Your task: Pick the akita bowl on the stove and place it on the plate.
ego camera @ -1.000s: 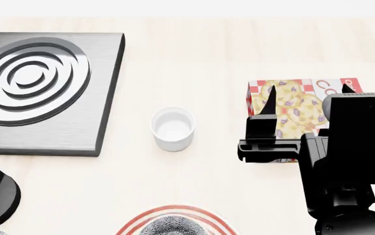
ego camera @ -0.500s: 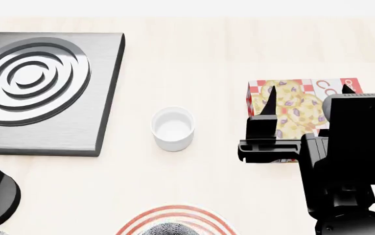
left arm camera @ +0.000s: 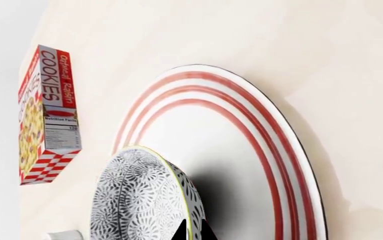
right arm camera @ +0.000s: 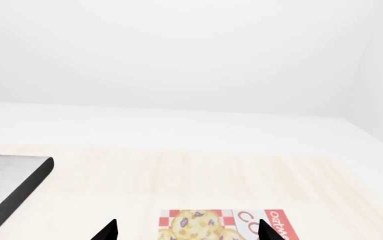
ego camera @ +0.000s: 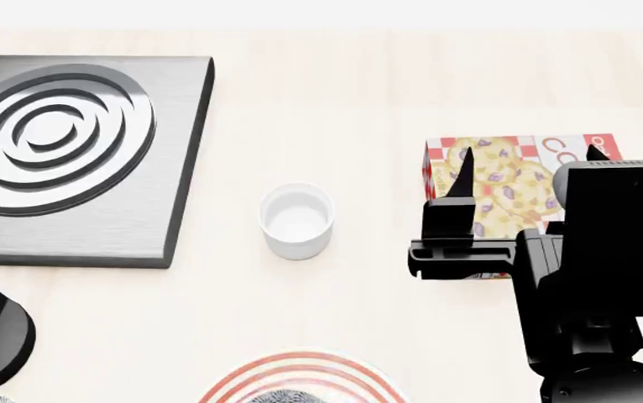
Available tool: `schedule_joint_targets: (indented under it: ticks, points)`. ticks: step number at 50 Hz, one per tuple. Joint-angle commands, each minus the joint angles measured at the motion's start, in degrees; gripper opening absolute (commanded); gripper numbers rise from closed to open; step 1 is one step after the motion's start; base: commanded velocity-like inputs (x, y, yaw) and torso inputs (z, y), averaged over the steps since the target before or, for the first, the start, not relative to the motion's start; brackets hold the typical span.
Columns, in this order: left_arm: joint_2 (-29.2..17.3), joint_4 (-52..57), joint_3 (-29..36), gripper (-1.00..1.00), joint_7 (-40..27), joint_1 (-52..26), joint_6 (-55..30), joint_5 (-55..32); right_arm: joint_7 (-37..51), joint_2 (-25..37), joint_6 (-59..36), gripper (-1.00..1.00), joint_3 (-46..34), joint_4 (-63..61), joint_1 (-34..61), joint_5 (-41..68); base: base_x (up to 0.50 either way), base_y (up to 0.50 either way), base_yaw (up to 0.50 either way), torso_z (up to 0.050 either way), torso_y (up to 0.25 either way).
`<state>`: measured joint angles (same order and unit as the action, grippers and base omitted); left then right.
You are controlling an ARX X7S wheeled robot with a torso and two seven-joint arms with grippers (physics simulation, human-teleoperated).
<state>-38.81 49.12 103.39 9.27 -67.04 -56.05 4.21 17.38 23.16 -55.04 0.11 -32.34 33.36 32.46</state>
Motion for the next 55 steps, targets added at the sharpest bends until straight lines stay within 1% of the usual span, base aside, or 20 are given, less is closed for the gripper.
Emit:
schedule_joint_targets:
  ticks: [1,22,33,50,55]
  points:
    - [0.53,0.06,0.0,1.0,-0.71,0.29,-0.86,1.92,0.15,0.11,0.11,1.0,-0.09,0.05,0.0,0.18,0.0,0.0,0.0,0.0,0.0]
    - [0.67,0.42,0.04,1.0,-1.43,1.32,-1.41,2.4,0.43,0.32,0.27,1.0,-0.23,0.12,0.01,0.5,0.0,0.0,0.0,0.0,0.0]
    - [0.74,1.83,-3.59,1.0,-1.41,1.16,-2.0,0.93,0.72,0.34,-0.21,1.0,-0.3,0.06,0.26,0.95,0.0,0.0,0.0,0.0,0.0]
    - [1.05,2.27,-5.68,1.0,-1.78,1.63,-2.13,0.24,0.76,0.53,0.43,1.0,-0.59,0.44,0.1,0.94,0.0,0.0,0.0,0.0,0.0]
    - [2.49,2.2,-10.25,1.0,-2.42,2.25,-1.94,-1.73,0.89,0.57,0.26,1.0,-0.58,0.39,0.26,1.12,0.0,0.0,0.0,0.0,0.0]
